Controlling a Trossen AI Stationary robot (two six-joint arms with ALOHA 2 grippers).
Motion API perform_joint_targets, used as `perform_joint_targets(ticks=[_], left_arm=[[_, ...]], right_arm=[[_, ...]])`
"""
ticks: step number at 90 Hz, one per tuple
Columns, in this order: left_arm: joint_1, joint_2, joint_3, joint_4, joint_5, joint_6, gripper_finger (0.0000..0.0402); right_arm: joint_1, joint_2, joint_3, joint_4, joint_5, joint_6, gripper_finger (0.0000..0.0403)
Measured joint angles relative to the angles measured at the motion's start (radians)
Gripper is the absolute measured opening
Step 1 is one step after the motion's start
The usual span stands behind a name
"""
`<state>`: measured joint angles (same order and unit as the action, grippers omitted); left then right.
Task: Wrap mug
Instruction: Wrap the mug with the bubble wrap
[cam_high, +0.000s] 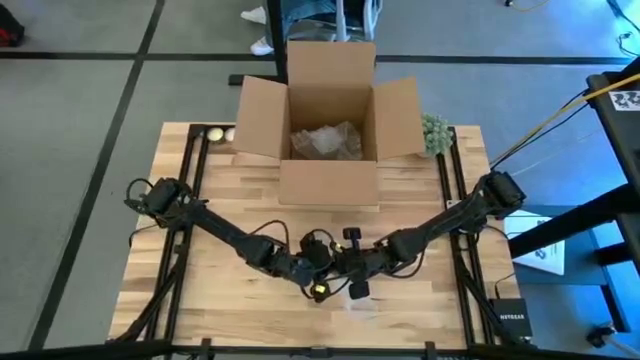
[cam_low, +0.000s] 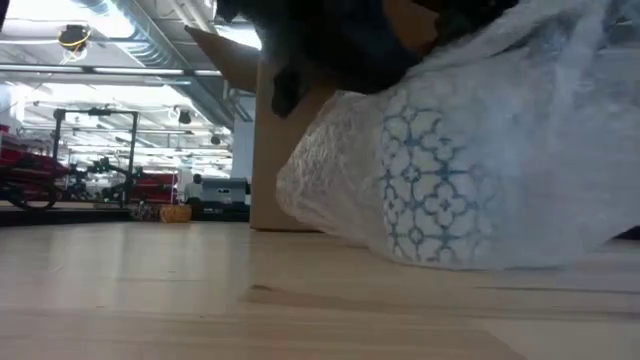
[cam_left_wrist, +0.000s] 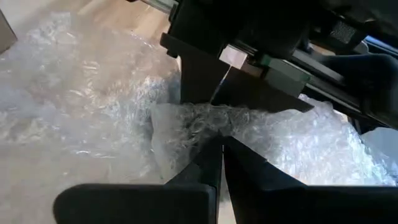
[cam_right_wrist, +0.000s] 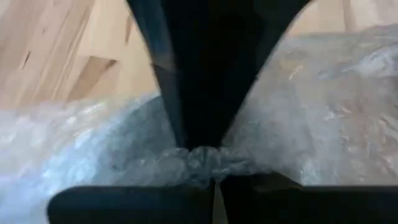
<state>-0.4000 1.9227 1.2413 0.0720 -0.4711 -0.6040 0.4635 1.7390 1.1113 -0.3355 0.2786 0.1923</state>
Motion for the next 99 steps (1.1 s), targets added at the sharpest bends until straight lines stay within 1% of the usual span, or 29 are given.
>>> perform_joint_targets(ticks=[7, 14, 31, 41, 46, 50, 55, 60, 68, 78, 83, 88, 99], left_arm=[[0.0, 0.021, 0.004, 0.01, -0.007, -0.012, 0.0], [-0.003, 0.033, 0.004, 0.015, -0.012, -0.024, 0.0], [-0.005, 0.029, 0.004, 0.014, -0.012, 0.0, 0.0], [-0.007, 0.029, 0.002, 0.023, -0.01, 0.002, 0.0], [-0.012, 0.029, 0.002, 0.023, -0.011, 0.003, 0.0], [-0.013, 0.029, 0.002, 0.022, -0.012, 0.004, 0.0], [-0.013, 0.029, 0.002, 0.024, -0.012, 0.007, 0.0], [-0.013, 0.03, 0.002, 0.026, -0.011, 0.008, 0.0], [-0.013, 0.03, 0.001, 0.027, -0.01, 0.009, 0.0], [-0.011, 0.031, 0.001, 0.03, -0.005, 0.01, 0.0], [-0.011, 0.031, 0.001, 0.03, 0.007, 0.01, 0.0], [-0.011, 0.031, 0.001, 0.03, 0.03, 0.01, 0.0], [-0.011, 0.023, -0.001, 0.002, 0.086, 0.01, 0.0]], right_arm=[[0.0, 0.0, 0.033, -0.071, -0.018, -0.011, 0.0001], [0.001, -0.003, 0.088, -0.179, -0.019, -0.013, 0.0001], [0.002, -0.044, 0.186, -0.408, -0.022, -0.015, 0.0001], [0.011, -0.115, 0.17, -0.525, -0.023, 0.023, 0.0001], [0.028, -0.164, 0.126, -0.556, -0.003, 0.059, 0.0001], [0.039, -0.209, 0.067, -0.543, 0.007, 0.089, 0.0001], [0.054, -0.259, -0.027, -0.476, 0.017, 0.125, 0.0001], [0.065, -0.303, -0.144, -0.339, 0.017, 0.143, 0.0001], [0.081, -0.334, -0.331, -0.055, -0.013, 0.15, 0.0001], [0.087, -0.308, -0.507, 0.354, -0.079, 0.15, 0.0001], [0.087, -0.275, -0.554, 0.533, -0.088, 0.137, 0.0001], [0.087, -0.237, -0.576, 0.664, -0.08, 0.116, 0.0001], [0.091, -0.144, -0.553, 0.826, -0.09, 0.046, 0.0001]])
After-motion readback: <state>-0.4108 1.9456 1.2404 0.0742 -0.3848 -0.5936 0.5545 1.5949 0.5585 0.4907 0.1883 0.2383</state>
